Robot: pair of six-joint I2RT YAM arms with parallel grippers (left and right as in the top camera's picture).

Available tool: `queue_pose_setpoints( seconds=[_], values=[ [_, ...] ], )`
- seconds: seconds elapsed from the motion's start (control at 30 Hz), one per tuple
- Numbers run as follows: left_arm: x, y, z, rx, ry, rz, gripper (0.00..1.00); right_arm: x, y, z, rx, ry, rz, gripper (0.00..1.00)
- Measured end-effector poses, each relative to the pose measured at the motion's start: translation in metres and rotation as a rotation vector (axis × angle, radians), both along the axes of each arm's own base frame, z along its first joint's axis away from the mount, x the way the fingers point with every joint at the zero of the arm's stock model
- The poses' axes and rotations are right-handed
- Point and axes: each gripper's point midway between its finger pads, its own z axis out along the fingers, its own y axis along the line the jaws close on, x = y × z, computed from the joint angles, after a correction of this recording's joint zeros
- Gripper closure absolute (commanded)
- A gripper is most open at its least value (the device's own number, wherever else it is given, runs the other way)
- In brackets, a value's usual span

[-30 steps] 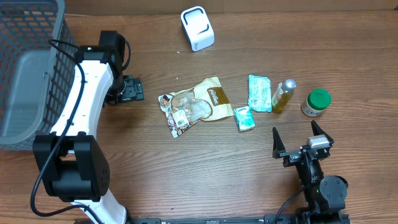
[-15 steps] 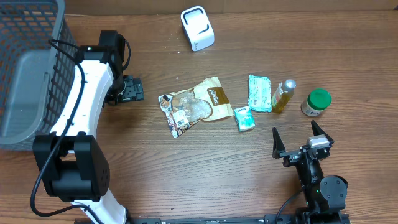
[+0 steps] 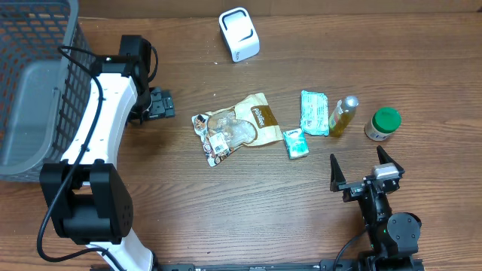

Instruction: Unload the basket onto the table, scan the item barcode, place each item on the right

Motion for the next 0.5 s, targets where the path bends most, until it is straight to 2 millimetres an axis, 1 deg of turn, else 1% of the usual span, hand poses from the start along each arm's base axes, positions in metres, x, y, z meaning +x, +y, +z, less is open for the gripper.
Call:
queue_pose_setpoints(
  seconds=[0.1, 0.17, 0.23, 0.33, 0.5],
  values=[
    [0.007, -0.004, -0.01, -0.02, -0.034, -0.003, 0.0, 0.0, 0.0, 0.0, 0.0, 0.0, 0.0, 0.0],
    [0.01, -0.007, -0.021, -0.04, -0.049, -0.006, 0.0, 0.0, 0.0, 0.0, 0.0, 0.0, 0.0, 0.0],
    [0.011, -0.011, -0.037, -0.062, -0.065, -0.01, 0.01, 0.0, 0.0, 0.0, 0.0, 0.0, 0.0, 0.0],
    [0.003, -0.015, -0.061, -0.088, -0.056, -0.014, 0.01, 0.0, 0.0, 0.0, 0.0, 0.0, 0.0, 0.0],
    [-0.018, -0.019, -0.101, -0.116, -0.043, -0.018, 0.01, 0.0, 0.0, 0.0, 0.0, 0.0, 0.0, 0.0]
  ],
)
